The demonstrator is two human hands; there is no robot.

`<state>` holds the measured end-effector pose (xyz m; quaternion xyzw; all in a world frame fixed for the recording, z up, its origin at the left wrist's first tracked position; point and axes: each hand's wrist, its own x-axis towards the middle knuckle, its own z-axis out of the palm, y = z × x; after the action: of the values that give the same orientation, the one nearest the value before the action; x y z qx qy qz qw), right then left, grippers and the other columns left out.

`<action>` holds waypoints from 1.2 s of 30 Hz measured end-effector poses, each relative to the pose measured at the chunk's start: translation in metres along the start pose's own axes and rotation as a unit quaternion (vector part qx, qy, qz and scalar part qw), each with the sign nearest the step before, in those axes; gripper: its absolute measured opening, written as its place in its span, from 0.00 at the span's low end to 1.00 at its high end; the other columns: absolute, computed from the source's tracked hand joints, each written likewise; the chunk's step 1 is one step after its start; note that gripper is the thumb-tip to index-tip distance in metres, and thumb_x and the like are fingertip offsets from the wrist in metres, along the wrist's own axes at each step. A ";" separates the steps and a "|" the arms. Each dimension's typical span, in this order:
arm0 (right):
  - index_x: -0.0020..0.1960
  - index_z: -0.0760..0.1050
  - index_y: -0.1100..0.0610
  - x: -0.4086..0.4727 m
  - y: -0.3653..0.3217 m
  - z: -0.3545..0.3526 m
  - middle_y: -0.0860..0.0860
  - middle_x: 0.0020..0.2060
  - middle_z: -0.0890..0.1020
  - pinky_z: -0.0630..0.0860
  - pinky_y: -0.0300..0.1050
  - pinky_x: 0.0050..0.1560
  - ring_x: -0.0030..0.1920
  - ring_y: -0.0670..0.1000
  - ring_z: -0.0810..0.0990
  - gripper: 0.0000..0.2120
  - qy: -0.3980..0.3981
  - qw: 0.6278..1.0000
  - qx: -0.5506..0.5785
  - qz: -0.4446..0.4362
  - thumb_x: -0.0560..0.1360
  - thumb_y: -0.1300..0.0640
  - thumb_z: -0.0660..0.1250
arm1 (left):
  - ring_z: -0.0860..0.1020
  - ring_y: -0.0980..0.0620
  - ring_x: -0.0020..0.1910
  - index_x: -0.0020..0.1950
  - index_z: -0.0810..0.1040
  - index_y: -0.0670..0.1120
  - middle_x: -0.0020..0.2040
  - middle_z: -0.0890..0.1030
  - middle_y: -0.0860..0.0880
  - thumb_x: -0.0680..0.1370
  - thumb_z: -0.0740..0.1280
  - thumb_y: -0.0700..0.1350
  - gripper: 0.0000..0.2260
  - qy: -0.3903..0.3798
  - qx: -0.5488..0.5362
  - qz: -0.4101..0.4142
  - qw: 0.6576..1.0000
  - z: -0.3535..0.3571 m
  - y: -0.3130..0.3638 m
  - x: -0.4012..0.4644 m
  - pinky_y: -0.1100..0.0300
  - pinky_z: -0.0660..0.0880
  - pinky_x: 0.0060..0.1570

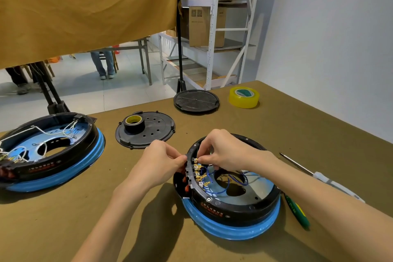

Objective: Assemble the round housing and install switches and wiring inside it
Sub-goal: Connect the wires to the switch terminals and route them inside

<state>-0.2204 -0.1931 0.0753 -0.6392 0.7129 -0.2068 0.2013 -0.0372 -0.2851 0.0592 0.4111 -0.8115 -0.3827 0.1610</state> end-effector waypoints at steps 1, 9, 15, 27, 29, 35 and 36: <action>0.48 0.86 0.57 0.000 0.001 -0.001 0.42 0.31 0.82 0.72 0.31 0.29 0.27 0.40 0.80 0.05 -0.001 1.000 -0.009 -0.007 0.79 0.57 0.73 | 0.85 0.61 0.40 0.44 0.88 0.49 0.35 0.87 0.56 0.81 0.71 0.49 0.09 -0.003 -0.001 0.003 1.000 0.000 0.000 0.000 0.55 0.84 0.48; 0.47 0.87 0.56 -0.001 0.012 0.001 0.44 0.36 0.84 0.73 0.30 0.35 0.35 0.37 0.80 0.04 0.009 0.999 0.006 -0.038 0.78 0.57 0.74 | 0.84 0.60 0.41 0.45 0.89 0.50 0.38 0.87 0.55 0.80 0.72 0.48 0.07 0.001 0.006 0.020 1.000 0.006 -0.001 0.000 0.56 0.84 0.46; 0.47 0.86 0.54 -0.002 0.015 0.004 0.45 0.38 0.84 0.74 0.32 0.36 0.36 0.38 0.80 0.03 0.012 0.999 0.012 -0.049 0.78 0.57 0.73 | 0.83 0.60 0.42 0.45 0.89 0.51 0.39 0.86 0.56 0.80 0.72 0.49 0.07 0.010 0.023 0.039 0.999 0.011 0.000 -0.001 0.56 0.83 0.45; 0.46 0.87 0.54 -0.009 0.031 -0.003 0.44 0.36 0.85 0.76 0.33 0.38 0.36 0.40 0.82 0.04 0.051 0.998 0.021 -0.023 0.77 0.56 0.74 | 0.86 0.57 0.39 0.46 0.88 0.54 0.37 0.87 0.54 0.82 0.69 0.46 0.08 -0.006 -0.049 0.064 0.997 0.029 0.007 -0.008 0.52 0.85 0.42; 0.48 0.87 0.54 -0.010 0.031 -0.004 0.43 0.36 0.85 0.75 0.32 0.38 0.37 0.39 0.82 0.04 0.052 0.998 0.016 -0.019 0.77 0.55 0.74 | 0.85 0.60 0.40 0.53 0.88 0.50 0.40 0.87 0.55 0.82 0.69 0.45 0.07 0.001 -0.060 0.066 0.996 0.031 0.007 -0.007 0.54 0.85 0.44; 0.52 0.83 0.47 -0.029 0.031 -0.011 0.44 0.44 0.84 0.79 0.38 0.47 0.46 0.42 0.82 0.05 0.062 0.997 0.041 -0.029 0.76 0.51 0.74 | 0.82 0.66 0.40 0.53 0.88 0.52 0.41 0.86 0.58 0.79 0.72 0.51 0.07 0.007 -0.008 0.065 0.998 0.025 0.005 -0.006 0.70 0.79 0.37; 0.51 0.84 0.46 -0.033 0.031 -0.009 0.43 0.45 0.84 0.79 0.38 0.48 0.47 0.42 0.81 0.05 0.058 0.997 0.030 -0.030 0.76 0.50 0.74 | 0.82 0.65 0.40 0.52 0.88 0.52 0.40 0.85 0.58 0.79 0.72 0.51 0.07 0.012 0.000 0.064 0.998 0.025 0.005 -0.007 0.70 0.78 0.36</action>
<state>-0.2481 -0.1568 0.0663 -0.6407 0.6975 -0.2705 0.1728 -0.0502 -0.2657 0.0473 0.3632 -0.8342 -0.3663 0.1948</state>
